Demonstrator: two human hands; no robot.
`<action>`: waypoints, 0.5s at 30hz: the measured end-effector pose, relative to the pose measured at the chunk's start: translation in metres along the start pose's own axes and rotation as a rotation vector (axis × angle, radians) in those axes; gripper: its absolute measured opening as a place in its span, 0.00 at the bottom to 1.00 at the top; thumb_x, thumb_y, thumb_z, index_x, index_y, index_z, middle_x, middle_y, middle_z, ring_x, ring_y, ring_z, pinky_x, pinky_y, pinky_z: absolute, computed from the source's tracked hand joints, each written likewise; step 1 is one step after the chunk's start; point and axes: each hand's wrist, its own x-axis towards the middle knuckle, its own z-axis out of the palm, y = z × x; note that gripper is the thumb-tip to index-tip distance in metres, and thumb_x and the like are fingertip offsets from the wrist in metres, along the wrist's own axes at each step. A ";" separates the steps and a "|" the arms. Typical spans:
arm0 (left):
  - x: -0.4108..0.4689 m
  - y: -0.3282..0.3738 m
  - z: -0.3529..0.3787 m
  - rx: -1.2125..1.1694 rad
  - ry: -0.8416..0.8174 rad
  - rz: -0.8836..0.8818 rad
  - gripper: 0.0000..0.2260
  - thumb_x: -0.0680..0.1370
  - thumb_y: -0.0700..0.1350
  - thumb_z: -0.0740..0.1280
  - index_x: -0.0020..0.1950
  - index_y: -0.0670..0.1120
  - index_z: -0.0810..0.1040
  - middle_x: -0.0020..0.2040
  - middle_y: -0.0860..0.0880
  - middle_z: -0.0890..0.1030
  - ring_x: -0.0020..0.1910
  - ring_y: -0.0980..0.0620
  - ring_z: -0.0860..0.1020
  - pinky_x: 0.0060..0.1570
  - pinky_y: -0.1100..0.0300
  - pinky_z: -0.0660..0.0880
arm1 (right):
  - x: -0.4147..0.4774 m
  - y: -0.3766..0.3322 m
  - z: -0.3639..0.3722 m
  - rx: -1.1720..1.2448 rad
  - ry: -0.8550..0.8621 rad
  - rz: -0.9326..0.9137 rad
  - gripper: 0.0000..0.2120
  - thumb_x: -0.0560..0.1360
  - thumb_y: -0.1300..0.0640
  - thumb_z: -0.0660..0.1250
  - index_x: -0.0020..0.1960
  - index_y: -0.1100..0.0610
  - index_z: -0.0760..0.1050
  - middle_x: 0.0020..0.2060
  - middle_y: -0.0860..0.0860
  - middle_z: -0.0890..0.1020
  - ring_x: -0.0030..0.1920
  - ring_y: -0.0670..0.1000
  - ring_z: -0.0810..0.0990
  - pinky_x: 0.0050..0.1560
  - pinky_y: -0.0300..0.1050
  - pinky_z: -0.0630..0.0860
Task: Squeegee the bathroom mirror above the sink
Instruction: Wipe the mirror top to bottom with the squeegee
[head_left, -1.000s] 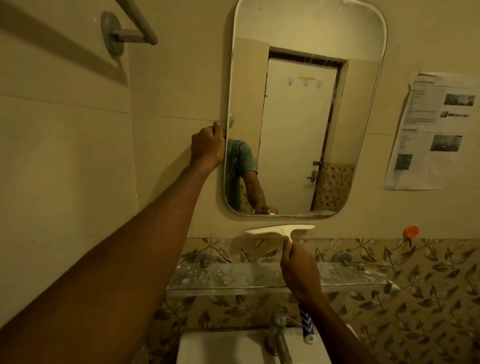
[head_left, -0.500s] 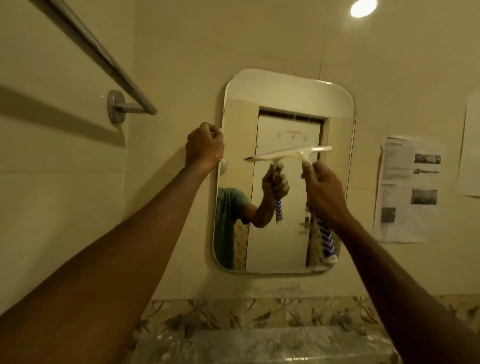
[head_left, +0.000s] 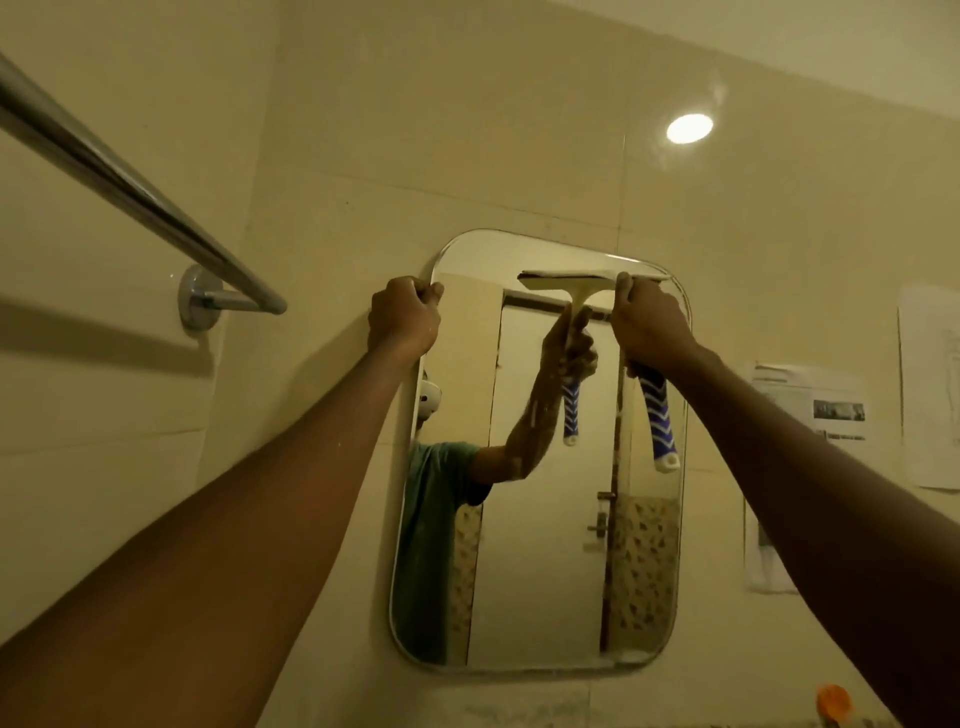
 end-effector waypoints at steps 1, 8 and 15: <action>0.003 -0.003 0.001 0.007 -0.003 0.006 0.14 0.81 0.52 0.62 0.53 0.42 0.80 0.48 0.40 0.84 0.49 0.41 0.82 0.51 0.49 0.79 | -0.005 0.002 0.004 0.018 -0.006 0.002 0.22 0.84 0.48 0.46 0.46 0.61 0.72 0.29 0.54 0.76 0.24 0.50 0.76 0.23 0.39 0.71; 0.006 -0.009 0.002 0.040 0.007 0.045 0.16 0.80 0.55 0.62 0.50 0.43 0.80 0.46 0.39 0.84 0.47 0.39 0.82 0.50 0.46 0.80 | -0.063 0.018 0.002 0.008 -0.226 0.123 0.20 0.83 0.48 0.51 0.42 0.60 0.71 0.29 0.54 0.74 0.23 0.49 0.72 0.21 0.40 0.71; 0.010 -0.012 0.004 0.027 0.007 0.063 0.15 0.80 0.53 0.63 0.51 0.42 0.80 0.46 0.40 0.84 0.47 0.40 0.83 0.52 0.47 0.80 | 0.015 -0.017 -0.022 0.031 -0.070 0.151 0.22 0.83 0.45 0.49 0.47 0.63 0.70 0.32 0.55 0.76 0.25 0.51 0.75 0.26 0.44 0.77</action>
